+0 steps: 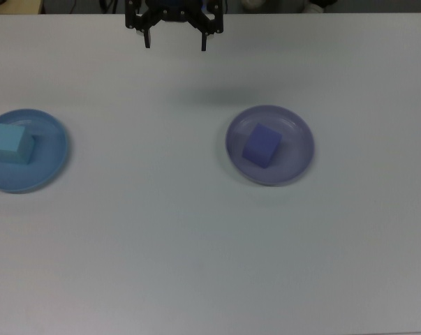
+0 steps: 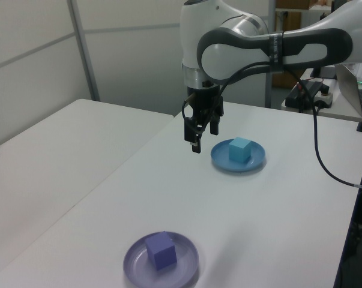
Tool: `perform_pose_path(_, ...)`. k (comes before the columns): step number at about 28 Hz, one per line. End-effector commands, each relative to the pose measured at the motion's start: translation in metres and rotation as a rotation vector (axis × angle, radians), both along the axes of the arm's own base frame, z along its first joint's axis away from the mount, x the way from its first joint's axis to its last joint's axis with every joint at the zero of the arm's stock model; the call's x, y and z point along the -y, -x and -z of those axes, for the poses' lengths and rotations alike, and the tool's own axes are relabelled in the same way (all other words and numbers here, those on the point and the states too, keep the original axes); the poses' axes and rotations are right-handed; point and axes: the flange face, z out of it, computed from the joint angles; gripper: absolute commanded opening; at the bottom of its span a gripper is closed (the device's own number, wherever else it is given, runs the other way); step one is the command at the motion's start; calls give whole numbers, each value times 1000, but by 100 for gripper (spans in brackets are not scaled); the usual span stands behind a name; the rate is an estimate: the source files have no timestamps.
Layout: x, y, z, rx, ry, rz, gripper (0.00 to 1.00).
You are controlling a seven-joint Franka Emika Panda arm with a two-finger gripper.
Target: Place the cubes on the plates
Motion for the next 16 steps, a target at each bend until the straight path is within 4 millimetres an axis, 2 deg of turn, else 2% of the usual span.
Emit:
perform_pose_path(1,-3,-4,-2,-3,23,10,100)
perform_pose_path(7,0,-16,1,52,51,5,100)
perform_pose_path(16,0,-17,1,58,55,3,100)
